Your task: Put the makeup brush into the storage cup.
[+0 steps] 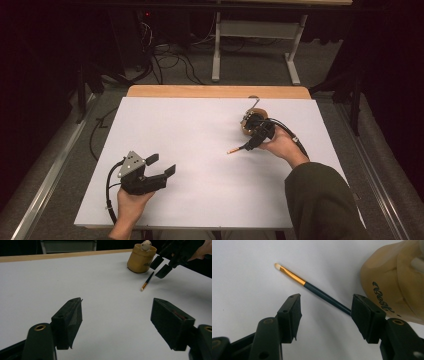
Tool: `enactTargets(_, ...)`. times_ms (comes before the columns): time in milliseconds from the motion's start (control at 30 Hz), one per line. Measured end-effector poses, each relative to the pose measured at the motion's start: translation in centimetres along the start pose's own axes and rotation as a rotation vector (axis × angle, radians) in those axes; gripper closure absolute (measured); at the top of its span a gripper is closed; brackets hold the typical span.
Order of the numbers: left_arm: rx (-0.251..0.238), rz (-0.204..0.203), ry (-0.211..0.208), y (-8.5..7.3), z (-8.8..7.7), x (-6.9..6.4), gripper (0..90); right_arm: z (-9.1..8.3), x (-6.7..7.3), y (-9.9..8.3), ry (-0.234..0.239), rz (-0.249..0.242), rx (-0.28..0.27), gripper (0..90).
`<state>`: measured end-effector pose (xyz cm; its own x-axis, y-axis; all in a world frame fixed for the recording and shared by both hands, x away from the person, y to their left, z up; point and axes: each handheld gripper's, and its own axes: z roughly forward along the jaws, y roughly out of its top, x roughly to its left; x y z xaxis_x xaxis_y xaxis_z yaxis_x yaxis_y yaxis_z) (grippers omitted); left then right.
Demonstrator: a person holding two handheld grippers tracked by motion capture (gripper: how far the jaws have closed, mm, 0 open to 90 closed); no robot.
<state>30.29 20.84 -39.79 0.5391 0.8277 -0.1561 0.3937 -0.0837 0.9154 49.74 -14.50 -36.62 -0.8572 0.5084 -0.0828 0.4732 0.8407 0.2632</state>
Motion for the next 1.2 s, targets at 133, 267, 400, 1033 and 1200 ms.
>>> enactTargets(133, 0.004, 0.003, -0.001, 0.0, 0.0, -0.1, 25.8, 0.3, -0.1, 0.1, 0.005, -0.001, 0.005, 43.5)
enactTargets(267, 0.005, 0.003, -0.001, 0.0, 0.1, -0.1, 25.9, 0.9, -0.1, 0.3, 0.008, 0.0, 0.022, 43.3)
enactTargets(400, 0.005, 0.005, -0.002, 0.0, 0.0, -0.1, 25.8, 1.3, -0.3, 0.4, 0.01, 0.0, 0.033, 42.8)
enactTargets(1033, 0.008, 0.004, -0.004, 0.0, 0.1, -0.1, 25.9, 2.6, -0.4, 0.6, 0.011, 0.019, 0.076, 41.6)
enactTargets(1200, 0.006, 0.007, -0.002, 0.0, 0.0, -0.1, 26.0, 2.9, -0.4, 0.5, 0.013, 0.021, 0.107, 43.7)
